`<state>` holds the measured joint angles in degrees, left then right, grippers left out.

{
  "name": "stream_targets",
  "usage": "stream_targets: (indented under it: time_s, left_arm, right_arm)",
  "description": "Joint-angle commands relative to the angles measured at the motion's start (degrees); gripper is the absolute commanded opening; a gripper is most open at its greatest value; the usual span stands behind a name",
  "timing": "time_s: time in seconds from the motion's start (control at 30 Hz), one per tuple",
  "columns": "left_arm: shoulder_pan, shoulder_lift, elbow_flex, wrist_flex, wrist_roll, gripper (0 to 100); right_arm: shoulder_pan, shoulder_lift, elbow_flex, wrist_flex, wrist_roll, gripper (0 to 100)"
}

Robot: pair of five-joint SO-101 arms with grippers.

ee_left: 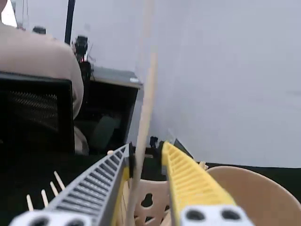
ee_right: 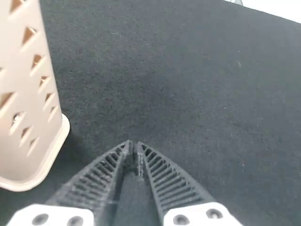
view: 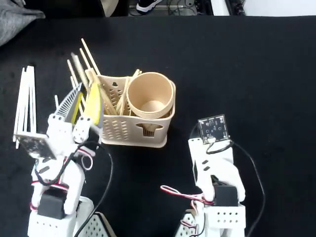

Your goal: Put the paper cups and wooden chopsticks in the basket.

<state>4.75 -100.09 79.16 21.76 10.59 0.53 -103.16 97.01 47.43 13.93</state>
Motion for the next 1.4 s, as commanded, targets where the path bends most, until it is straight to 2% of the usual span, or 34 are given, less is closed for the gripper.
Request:
stream_targets:
  time_s: [0.0, 0.2, 0.33, 0.43, 0.53, 0.73, 0.93, 1.1, 1.37]
  left_arm:
    - [0.1, -0.4, -9.6, 12.0, 3.3, 16]
    - [-1.9, -0.4, -18.9, 21.9, 3.3, 16]
    - [-13.8, -0.3, -26.4, 26.9, 3.8, 16]
    - [-22.6, 1.7, -25.8, 25.1, 5.5, 16]
    - [-26.4, 9.7, -23.7, 23.6, 5.6, 16]
    - [-31.7, 35.1, -25.5, 21.2, 5.1, 16]
    - [-29.8, 56.7, -31.4, 21.3, -1.4, 16]
    - [-32.8, 72.5, -37.7, 21.7, -6.6, 16]
    - [-29.8, 95.8, -52.8, 34.2, -10.3, 16]
  right_arm:
    - [0.9, -3.0, -0.4, -0.3, 0.1, 1.1]
    - [0.9, -3.0, -0.4, -0.3, 0.1, 1.1]
    - [1.0, -2.9, -0.4, -0.3, 0.1, 1.1]
    - [1.0, -2.9, -0.4, -0.3, 0.1, 1.1]
    - [1.0, -2.9, -0.4, -0.3, 0.1, 1.1]
    - [1.0, -2.8, -0.4, -0.2, 0.1, 1.1]
    - [1.0, -3.2, -0.4, 1.1, 0.2, 1.1]
    - [1.0, -3.2, -0.4, 1.2, 0.2, 1.1]
    - [1.0, -3.2, -0.4, 1.2, 0.2, 1.1]
